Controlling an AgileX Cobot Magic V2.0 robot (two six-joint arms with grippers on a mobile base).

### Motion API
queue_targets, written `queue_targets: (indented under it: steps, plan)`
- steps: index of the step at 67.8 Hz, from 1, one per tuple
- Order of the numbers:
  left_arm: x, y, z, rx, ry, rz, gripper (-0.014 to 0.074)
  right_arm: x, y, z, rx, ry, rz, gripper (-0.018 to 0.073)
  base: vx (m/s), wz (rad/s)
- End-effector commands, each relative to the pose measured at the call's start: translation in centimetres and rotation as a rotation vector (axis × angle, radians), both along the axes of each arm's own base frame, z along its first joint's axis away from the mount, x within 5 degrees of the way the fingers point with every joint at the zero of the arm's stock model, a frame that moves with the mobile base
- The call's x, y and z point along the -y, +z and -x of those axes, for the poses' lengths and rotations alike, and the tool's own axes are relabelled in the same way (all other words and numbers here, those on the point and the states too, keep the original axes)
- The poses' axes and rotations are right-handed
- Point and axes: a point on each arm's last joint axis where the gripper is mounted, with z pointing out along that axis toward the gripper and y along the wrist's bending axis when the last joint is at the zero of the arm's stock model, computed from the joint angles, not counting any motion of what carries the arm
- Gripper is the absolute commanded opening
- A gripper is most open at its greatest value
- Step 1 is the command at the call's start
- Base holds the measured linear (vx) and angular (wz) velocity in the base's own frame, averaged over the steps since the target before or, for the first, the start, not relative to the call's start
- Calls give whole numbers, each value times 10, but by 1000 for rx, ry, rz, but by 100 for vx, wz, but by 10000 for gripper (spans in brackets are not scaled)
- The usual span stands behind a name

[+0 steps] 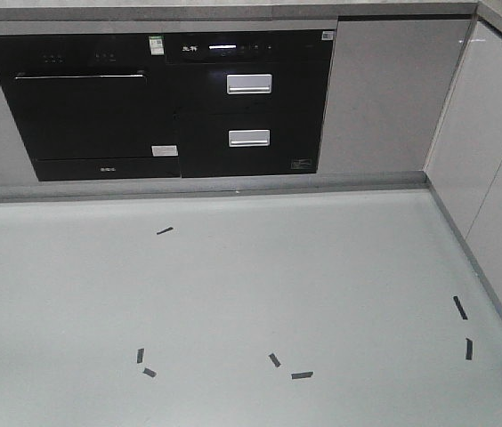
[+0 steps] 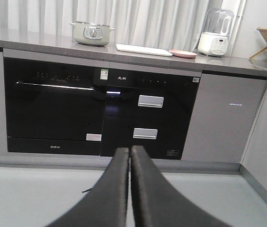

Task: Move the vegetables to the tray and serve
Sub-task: 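Drive the base forward toward the kitchen counter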

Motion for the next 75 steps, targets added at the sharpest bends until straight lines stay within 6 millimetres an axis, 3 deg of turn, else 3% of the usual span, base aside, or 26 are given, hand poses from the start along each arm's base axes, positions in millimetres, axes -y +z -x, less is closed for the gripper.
queue_targets:
  steps: [1, 75]
  plan:
    - [0, 0, 0, 55, 4, 12, -6, -1, 2, 1, 66, 13, 6, -3, 0, 0]
    - [0, 0, 0, 55, 4, 12, -6, -1, 2, 1, 66, 13, 6, -3, 0, 0]
